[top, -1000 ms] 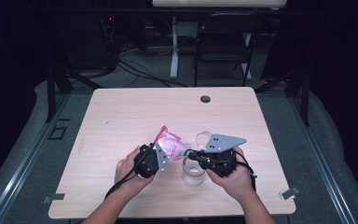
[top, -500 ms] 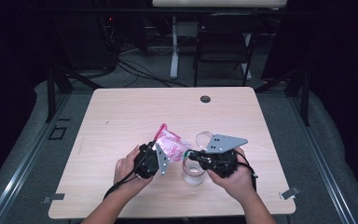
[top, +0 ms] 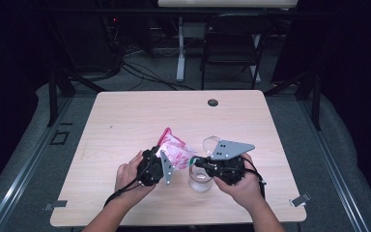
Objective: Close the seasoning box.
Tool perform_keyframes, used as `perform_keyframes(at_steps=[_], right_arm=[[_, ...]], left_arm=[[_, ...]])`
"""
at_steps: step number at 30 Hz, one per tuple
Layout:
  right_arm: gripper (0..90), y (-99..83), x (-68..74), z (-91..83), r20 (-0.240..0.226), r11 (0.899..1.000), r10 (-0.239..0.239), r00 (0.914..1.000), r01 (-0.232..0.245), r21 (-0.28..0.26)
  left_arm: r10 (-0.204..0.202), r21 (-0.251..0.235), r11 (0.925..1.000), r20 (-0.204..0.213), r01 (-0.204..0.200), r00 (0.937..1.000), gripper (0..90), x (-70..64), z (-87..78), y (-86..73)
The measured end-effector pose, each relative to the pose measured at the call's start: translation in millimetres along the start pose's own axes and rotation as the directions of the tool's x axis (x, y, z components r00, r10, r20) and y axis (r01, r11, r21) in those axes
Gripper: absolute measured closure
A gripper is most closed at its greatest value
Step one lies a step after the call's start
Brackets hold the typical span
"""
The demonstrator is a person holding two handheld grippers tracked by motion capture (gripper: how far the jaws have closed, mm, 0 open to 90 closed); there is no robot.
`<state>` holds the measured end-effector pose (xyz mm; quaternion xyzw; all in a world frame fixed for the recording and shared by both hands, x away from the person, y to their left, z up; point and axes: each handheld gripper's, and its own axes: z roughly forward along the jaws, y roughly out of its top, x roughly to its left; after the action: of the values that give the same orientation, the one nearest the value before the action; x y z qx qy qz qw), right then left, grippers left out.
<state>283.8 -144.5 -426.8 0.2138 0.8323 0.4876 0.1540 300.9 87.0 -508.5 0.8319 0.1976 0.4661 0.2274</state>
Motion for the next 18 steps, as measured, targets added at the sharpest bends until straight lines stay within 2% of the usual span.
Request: perform_keyframes(at_steps=[3, 7, 16, 17, 18], right_arm=[[89.5, -0.2, 0.1, -0.2, 0.004, 1.000, -0.001, 1.0000, 0.001, 0.000], [89.4, -0.7, -0.6, -1.0, 0.003, 1.000, 0.002, 1.0000, -0.002, -0.003], [89.3, -1.4, -0.2, 0.0, 0.003, 1.000, 0.003, 1.0000, -0.003, -0.003], [89.3, -1.4, -0.1, -0.1, 0.004, 1.000, 0.001, 1.0000, -0.001, -0.002], [89.3, -1.3, 0.1, 0.0, 0.004, 1.000, 0.001, 1.0000, -0.001, -0.004]], left_arm=[[-0.001, -0.010, 0.9999, -0.010, 0.001, 1.0000, 59.9, -0.6, 0.2, 0.5], [0.029, -0.005, 0.9996, -0.016, -0.029, 0.9994, 59.9, 0.0, -0.4, 1.6], [0.051, -0.006, 0.9987, -0.032, -0.051, 0.9982, 60.0, -0.2, -1.7, 1.1], [0.077, 0.015, 0.9970, -0.030, -0.076, 0.9966, 60.0, 1.3, -3.3, 1.5], [0.074, 0.011, 0.9972, -0.032, -0.074, 0.9967, 60.0, 1.1, -3.3, 1.6]])
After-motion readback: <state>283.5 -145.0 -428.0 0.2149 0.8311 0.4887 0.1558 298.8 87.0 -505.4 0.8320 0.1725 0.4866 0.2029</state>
